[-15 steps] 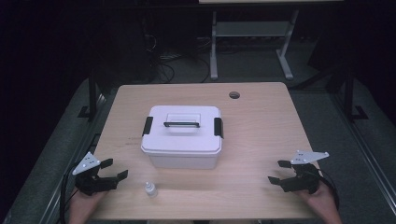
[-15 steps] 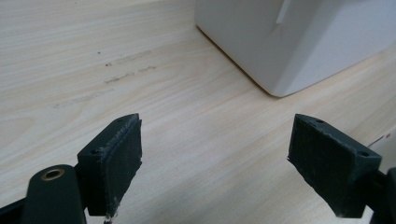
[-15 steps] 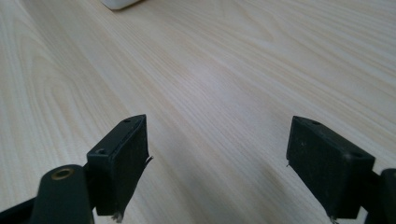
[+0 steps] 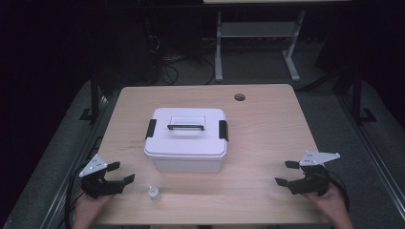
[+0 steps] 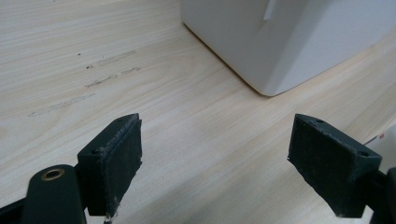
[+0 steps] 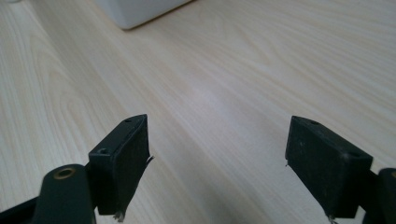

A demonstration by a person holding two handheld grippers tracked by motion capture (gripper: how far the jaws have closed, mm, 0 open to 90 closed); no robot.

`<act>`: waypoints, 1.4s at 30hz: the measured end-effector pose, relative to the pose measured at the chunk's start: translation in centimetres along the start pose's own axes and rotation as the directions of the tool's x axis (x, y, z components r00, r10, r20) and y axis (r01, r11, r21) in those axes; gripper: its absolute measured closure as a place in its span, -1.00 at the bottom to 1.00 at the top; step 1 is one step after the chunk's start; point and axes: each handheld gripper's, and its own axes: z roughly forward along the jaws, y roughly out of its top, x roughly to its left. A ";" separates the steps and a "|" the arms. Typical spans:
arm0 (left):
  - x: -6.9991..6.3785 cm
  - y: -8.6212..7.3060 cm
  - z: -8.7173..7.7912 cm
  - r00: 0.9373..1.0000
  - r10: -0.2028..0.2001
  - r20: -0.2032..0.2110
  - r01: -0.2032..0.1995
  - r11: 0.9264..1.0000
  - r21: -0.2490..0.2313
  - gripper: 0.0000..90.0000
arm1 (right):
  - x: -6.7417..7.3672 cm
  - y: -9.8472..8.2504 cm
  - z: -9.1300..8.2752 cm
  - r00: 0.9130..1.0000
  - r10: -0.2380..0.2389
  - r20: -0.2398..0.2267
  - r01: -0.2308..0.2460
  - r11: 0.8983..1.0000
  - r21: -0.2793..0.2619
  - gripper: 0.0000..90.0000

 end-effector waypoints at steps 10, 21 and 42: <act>0.1 -0.1 -0.2 1.000 -0.012 0.008 0.012 1.000 -0.006 -0.61 | 0.1 3.0 -0.7 0.998 -0.056 -0.021 0.056 0.998 0.029 -0.53; 0.1 -0.1 -0.1 1.000 0.008 -0.004 -0.008 1.000 0.010 -0.61 | 0.8 6.2 -0.6 0.992 -0.124 -0.032 0.126 0.989 0.078 -0.54; 0.0 -0.1 -0.1 1.000 0.019 0.003 -0.019 1.000 0.014 -0.61 | 2.1 12.2 -0.3 0.970 -0.223 -0.094 0.233 0.965 0.122 -0.54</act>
